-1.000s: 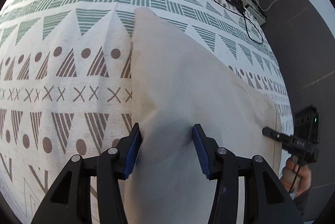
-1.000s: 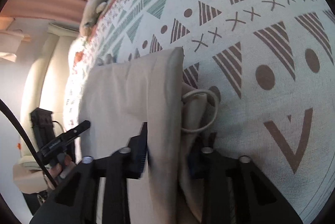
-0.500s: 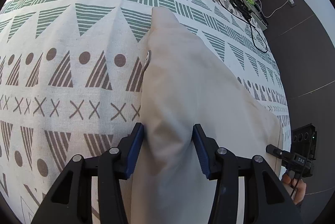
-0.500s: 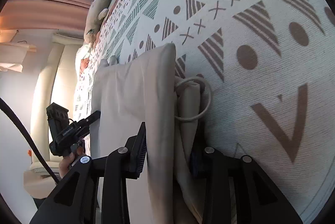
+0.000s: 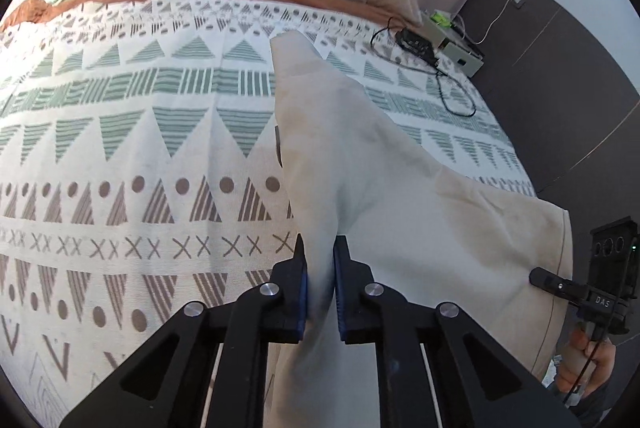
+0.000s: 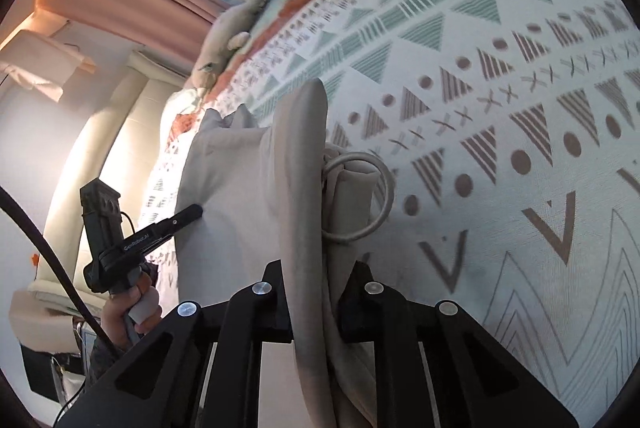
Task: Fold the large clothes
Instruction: 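Lift the folded garment with both grippers and carry it toward the headboard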
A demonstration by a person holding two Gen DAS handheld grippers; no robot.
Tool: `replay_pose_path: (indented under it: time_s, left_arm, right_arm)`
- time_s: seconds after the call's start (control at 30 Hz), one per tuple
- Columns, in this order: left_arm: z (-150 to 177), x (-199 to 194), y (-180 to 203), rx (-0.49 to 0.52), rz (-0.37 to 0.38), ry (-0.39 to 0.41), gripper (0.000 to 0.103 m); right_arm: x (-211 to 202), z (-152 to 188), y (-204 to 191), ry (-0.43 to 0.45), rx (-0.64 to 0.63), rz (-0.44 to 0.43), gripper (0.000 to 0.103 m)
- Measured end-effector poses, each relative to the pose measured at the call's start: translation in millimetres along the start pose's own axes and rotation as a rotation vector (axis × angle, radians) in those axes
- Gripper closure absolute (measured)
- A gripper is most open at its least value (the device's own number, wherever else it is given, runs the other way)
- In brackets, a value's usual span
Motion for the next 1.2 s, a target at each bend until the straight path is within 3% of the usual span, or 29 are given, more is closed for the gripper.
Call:
replay_pose_path:
  time_s: [0.37,0.63,0.9,1.2]
  left_arm:
    - [-15.0,-116.5,-5.3,-0.019,0.039,0.202,0.094]
    - [-26.3,-216.3,-47.0,-0.059,0.046,0.381,0.094]
    - [-42.2,-306.7,-112.7,-0.121,-0.028,0.478,0.095]
    - [-44.9,-378.4,-193.1,-0.164,-0.091,0.528,0.097]
  right_arm:
    - [-91.4,33.6,-98.6,0.142,-0.163,-0.081,0.093]
    - [-129.8,61.0,-182.6,0.189,-0.306,-0.163,0.093]
    - [-126.8,86.1,-267.7,0.172,-0.430,-0.263,0.093]
    - [-82.2,107.3,-343.5,0.081,-0.505,-0.346,0.094]
Point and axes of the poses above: each gripper's, at about its wrist camera, not at the fingertips, and x roughly the way its jaws point, y to its right, z to its underside, the point moved 9 cm from there along x, roughly the way its jaws point, and after that the axes turned 2 degrees about x, right-handed, at the moved point
